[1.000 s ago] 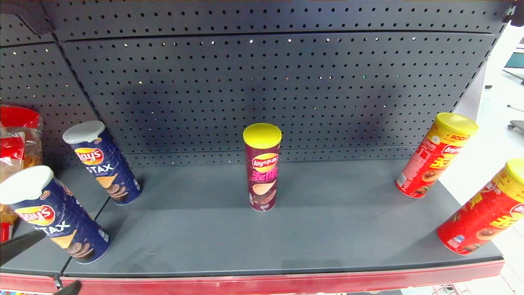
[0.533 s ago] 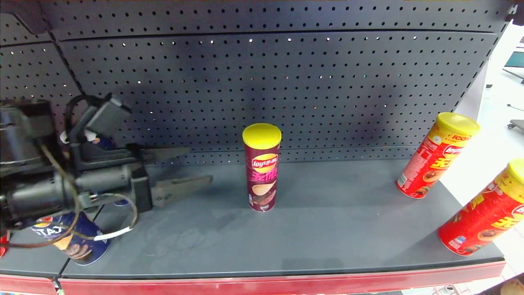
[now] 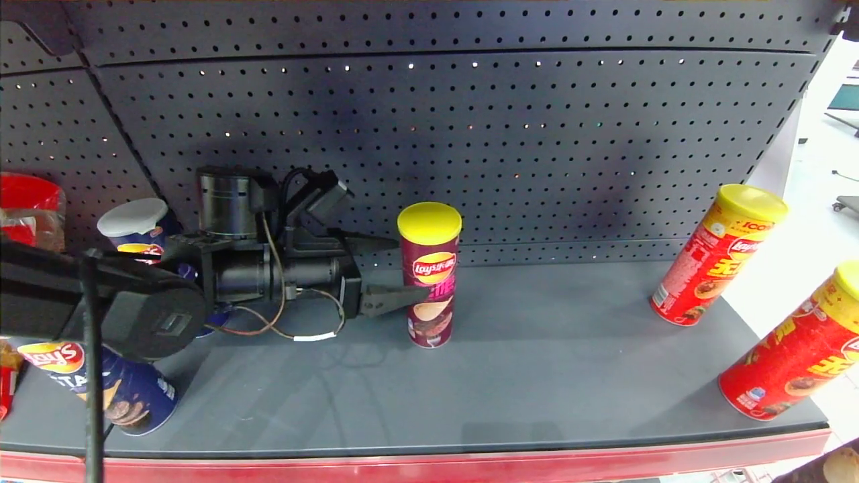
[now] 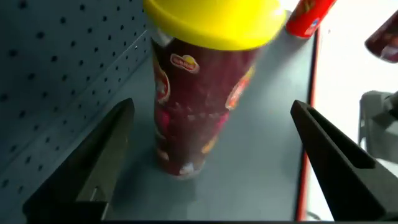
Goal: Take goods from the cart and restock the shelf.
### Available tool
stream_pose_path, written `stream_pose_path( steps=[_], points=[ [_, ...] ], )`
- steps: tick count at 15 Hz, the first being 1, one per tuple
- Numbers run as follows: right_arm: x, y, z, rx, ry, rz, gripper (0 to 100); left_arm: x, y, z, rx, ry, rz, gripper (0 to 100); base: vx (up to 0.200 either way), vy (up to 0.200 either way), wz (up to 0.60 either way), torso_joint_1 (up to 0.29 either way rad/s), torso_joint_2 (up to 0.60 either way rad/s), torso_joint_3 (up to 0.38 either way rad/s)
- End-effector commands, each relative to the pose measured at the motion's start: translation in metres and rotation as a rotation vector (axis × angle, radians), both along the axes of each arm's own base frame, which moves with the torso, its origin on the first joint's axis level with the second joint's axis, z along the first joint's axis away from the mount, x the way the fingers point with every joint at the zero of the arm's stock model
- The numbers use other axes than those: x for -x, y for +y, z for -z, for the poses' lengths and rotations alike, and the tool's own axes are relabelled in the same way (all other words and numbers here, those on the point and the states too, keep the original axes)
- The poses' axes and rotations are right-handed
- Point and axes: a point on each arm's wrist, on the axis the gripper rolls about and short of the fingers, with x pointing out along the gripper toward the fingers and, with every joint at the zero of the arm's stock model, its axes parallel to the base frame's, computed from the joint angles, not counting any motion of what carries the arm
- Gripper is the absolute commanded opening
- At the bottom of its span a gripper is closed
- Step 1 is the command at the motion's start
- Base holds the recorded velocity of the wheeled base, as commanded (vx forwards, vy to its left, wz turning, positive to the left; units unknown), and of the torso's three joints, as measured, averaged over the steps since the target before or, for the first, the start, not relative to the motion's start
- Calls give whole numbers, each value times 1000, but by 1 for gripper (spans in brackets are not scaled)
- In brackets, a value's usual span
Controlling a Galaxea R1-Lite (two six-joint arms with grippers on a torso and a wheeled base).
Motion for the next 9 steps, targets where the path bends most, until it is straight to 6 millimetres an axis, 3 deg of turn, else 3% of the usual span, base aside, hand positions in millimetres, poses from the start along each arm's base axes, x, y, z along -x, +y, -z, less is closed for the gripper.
stream_pose_path(
  steps=[1, 9],
  points=[
    [-1, 0, 0, 0, 3, 0, 0, -16, -10, 9, -6, 5, 5, 100, 0, 0, 0, 0, 0, 0],
    [-1, 0, 0, 1, 6, 2, 0, -30, -23, 6, 5, -23, 11, 100, 0, 0, 0, 0, 0, 0]
  ],
)
